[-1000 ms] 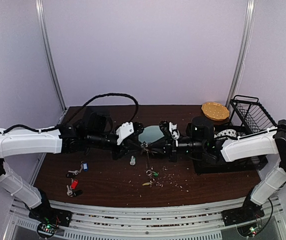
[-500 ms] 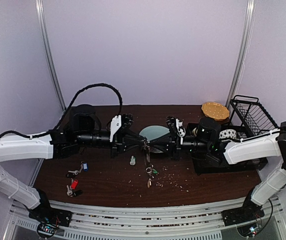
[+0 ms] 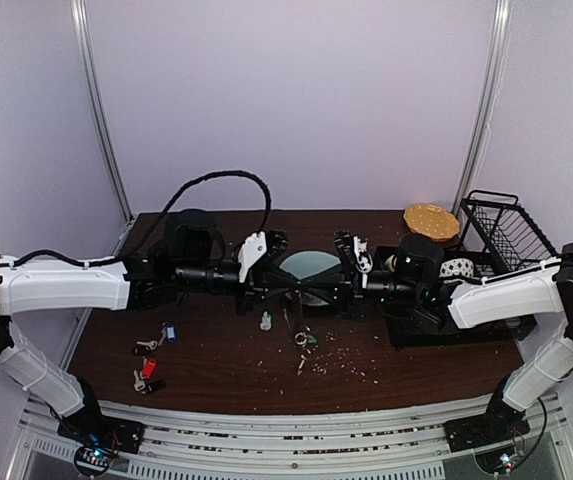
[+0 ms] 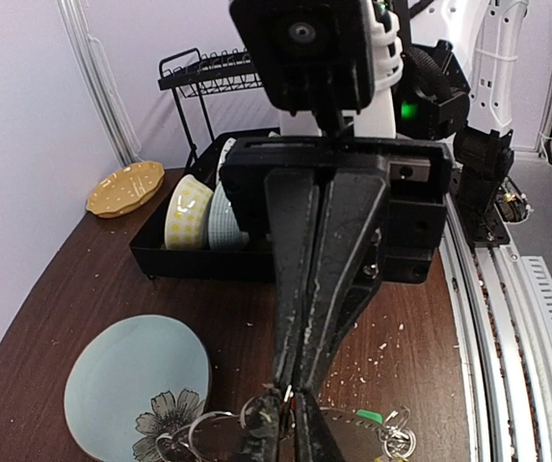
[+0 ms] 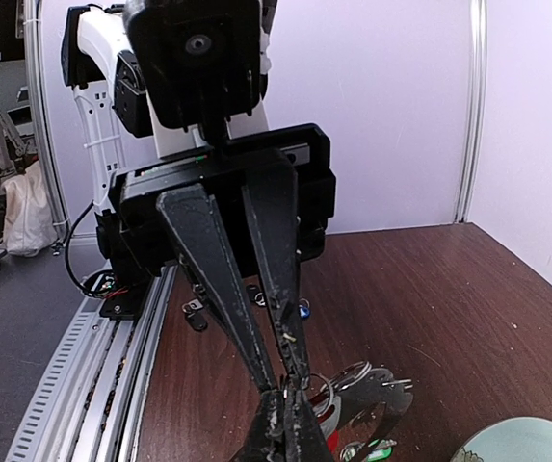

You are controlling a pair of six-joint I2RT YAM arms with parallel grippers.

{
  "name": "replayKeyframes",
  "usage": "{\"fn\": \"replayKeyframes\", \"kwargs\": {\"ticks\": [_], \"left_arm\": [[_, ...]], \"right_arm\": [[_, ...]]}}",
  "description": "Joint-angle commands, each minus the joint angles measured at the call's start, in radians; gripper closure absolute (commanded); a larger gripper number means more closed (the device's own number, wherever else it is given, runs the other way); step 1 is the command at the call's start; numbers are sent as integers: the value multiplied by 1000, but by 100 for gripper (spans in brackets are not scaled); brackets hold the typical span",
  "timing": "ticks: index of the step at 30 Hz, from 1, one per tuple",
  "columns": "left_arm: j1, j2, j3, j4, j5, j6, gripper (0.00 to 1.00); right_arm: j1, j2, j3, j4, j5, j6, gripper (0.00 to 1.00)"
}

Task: Put the keys on the keyring

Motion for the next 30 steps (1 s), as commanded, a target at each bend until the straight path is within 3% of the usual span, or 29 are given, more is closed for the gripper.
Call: {"fn": "replayKeyframes", "kwargs": {"ticks": [1,4,11,14,18,21,23,27,30], "left_arm": [[3,30,48,-38,-1,17,91],[3,37,53,-73,-35,27,86],[3,44,61,-96,-84,36,86],[3,39,62,-87,-93,39,100],[3,19,53,-70,-82,40,100],[3,3,55,-95,-110,50,100],[3,3,78,-155,-145,73,100],[-14,24,164,-300,-271,144,100],[-22,16,205,-335,-298,146,100]], "right_arm": [[-6,-43,-1,50,10,0,100],[-5,-50,4,36,19,-8,100],[-4,-51,8,14,32,-23,100],[-4,-49,8,11,34,-25,100],[-7,-47,14,-23,33,-42,100],[-25,-80,-11,-57,71,-57,85],[-44,-113,-19,-128,88,-102,82],[-46,-151,57,-430,97,-283,79],[-43,-140,101,-515,48,-286,81]]}}
